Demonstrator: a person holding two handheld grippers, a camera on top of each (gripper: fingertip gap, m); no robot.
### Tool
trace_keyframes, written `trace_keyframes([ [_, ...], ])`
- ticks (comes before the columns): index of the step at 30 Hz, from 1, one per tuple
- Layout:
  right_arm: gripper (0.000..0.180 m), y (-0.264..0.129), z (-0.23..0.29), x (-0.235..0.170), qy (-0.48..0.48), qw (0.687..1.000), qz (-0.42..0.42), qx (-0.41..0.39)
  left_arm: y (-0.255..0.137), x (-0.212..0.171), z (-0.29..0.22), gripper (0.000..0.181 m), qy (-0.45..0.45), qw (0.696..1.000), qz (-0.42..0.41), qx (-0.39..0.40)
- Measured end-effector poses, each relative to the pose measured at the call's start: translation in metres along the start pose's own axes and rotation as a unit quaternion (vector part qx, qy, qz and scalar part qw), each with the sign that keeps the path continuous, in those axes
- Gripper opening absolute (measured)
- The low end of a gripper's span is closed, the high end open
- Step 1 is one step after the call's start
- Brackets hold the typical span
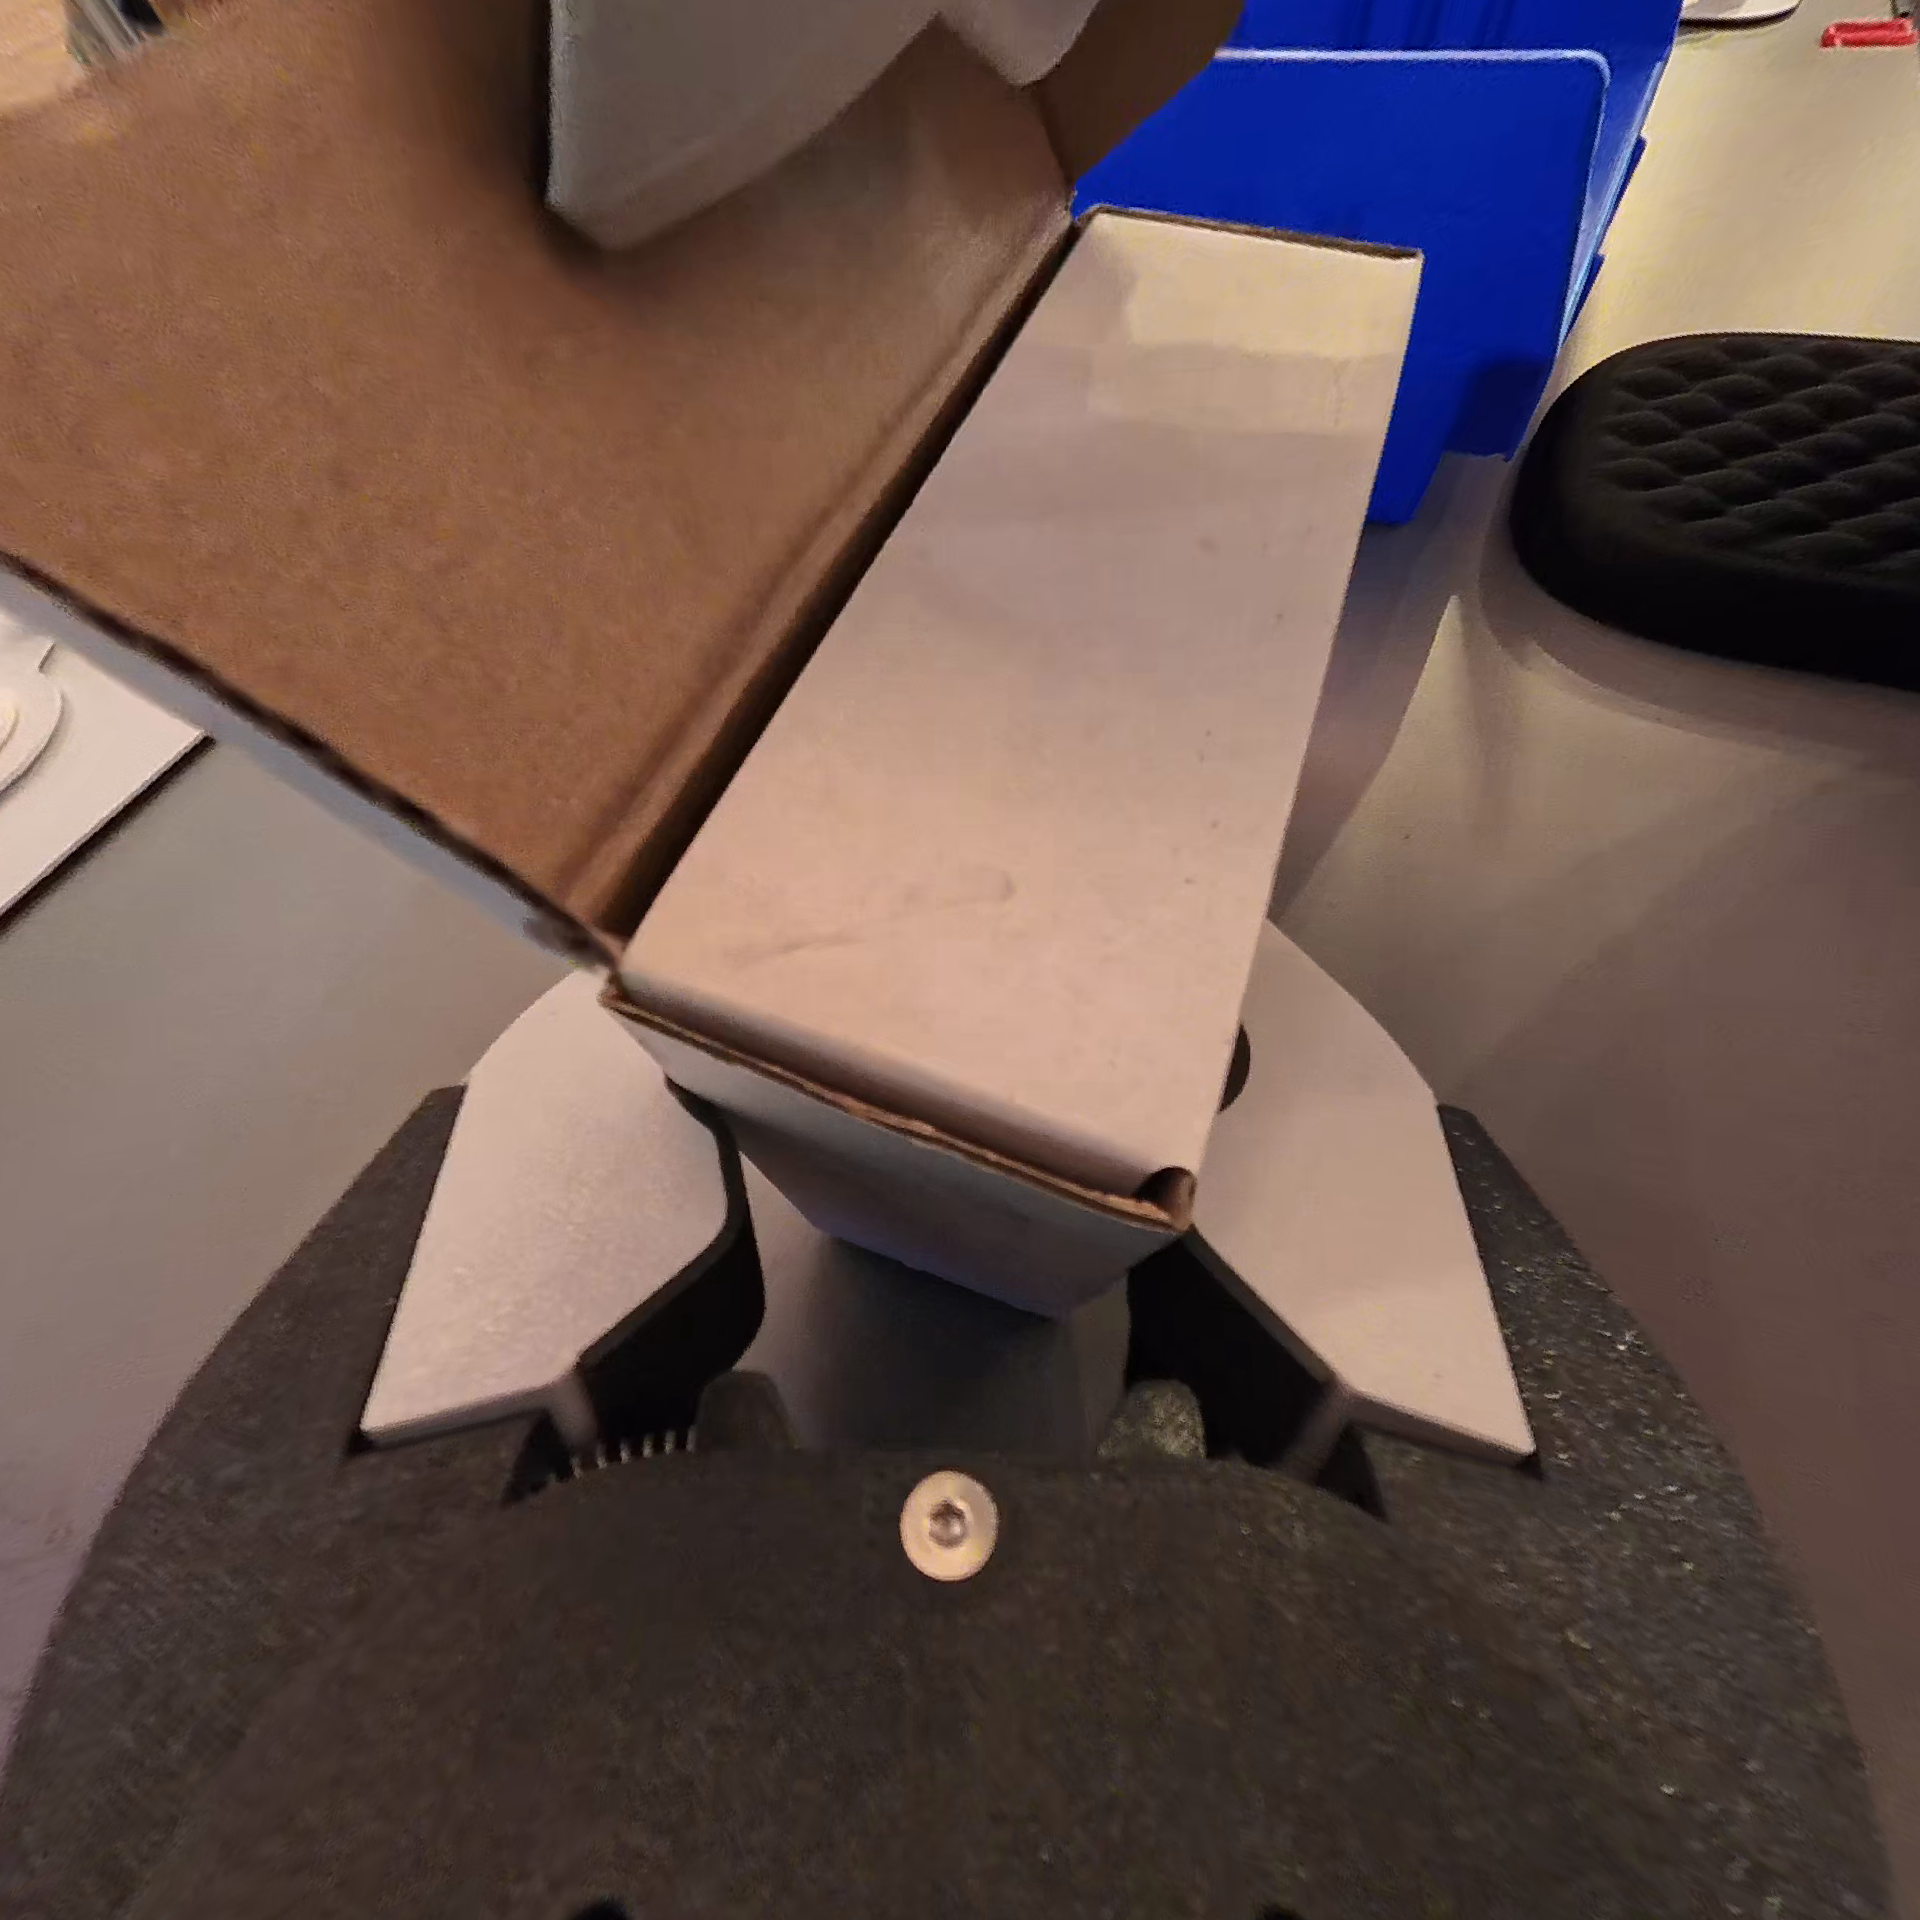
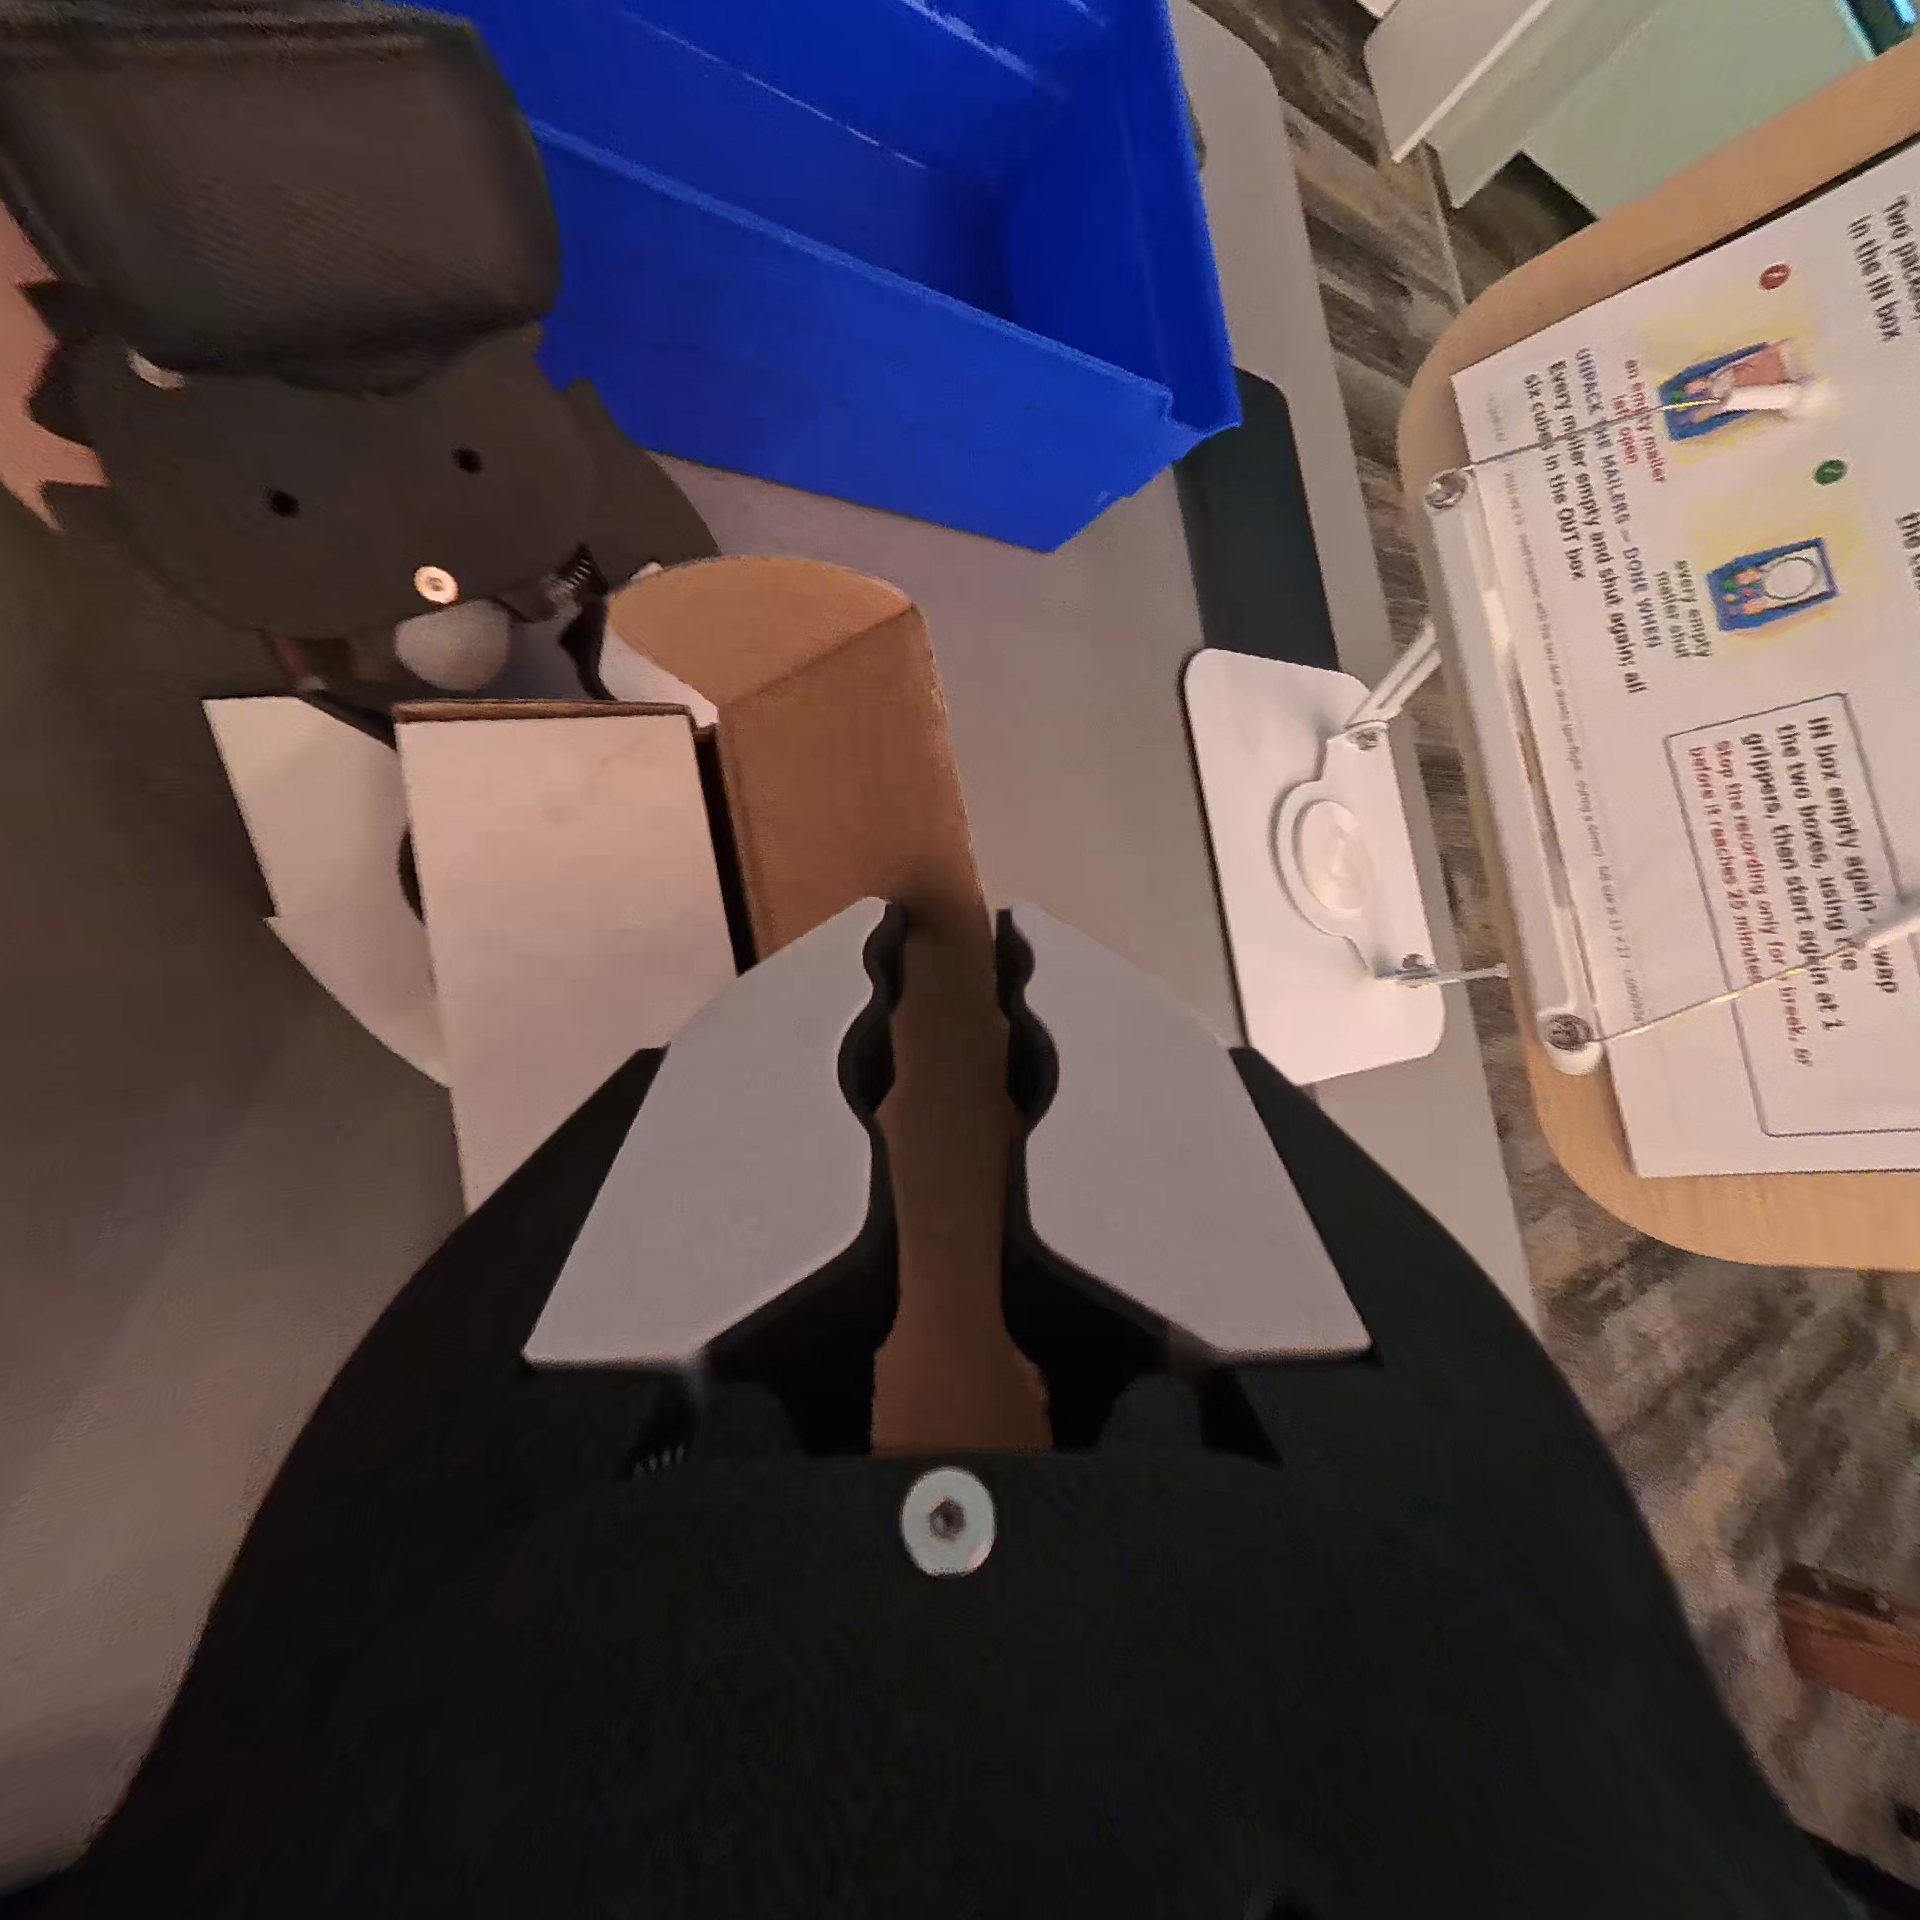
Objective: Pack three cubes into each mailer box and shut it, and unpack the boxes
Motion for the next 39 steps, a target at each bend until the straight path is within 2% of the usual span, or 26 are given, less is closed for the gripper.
trace_keyframes([
  [1,0.018,0.002,0.000,0.000,-0.012,1.000,0.006,-0.011,0.000,0.000,0.000,0.090,0.000,1.000,0.000,0.000],
  [6,0.018,0.006,0.004,0.002,-0.048,0.998,0.020,-0.044,0.000,0.000,0.001,0.088,-0.010,1.000,0.000,-0.002],
  [10,0.022,-0.003,0.000,0.001,-0.031,0.999,0.014,-0.034,0.000,0.000,0.000,0.087,-0.005,1.000,0.000,0.000],
  [13,0.026,-0.011,-0.006,-0.009,-0.023,0.999,0.040,-0.021,0.000,0.000,0.001,0.088,-0.006,1.000,0.000,-0.001],
  [21,0.024,-0.025,-0.014,-0.032,0.011,0.997,0.072,0.021,0.000,-0.001,0.001,0.089,-0.009,1.000,-0.001,-0.003],
  [39,0.025,-0.007,-0.013,-0.037,0.002,0.994,0.106,-0.009,0.000,-0.001,0.001,0.087,-0.013,1.000,-0.001,-0.004],
])
Point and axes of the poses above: each gripper's, where its closed fingertips meet, y out along the fingers, x out of its top, z = x × y across the jaws, the point moved 8 cm from there along -y, back along the fingers, and after that the axes turned 12 degrees about -x, right-handed, at the moved point
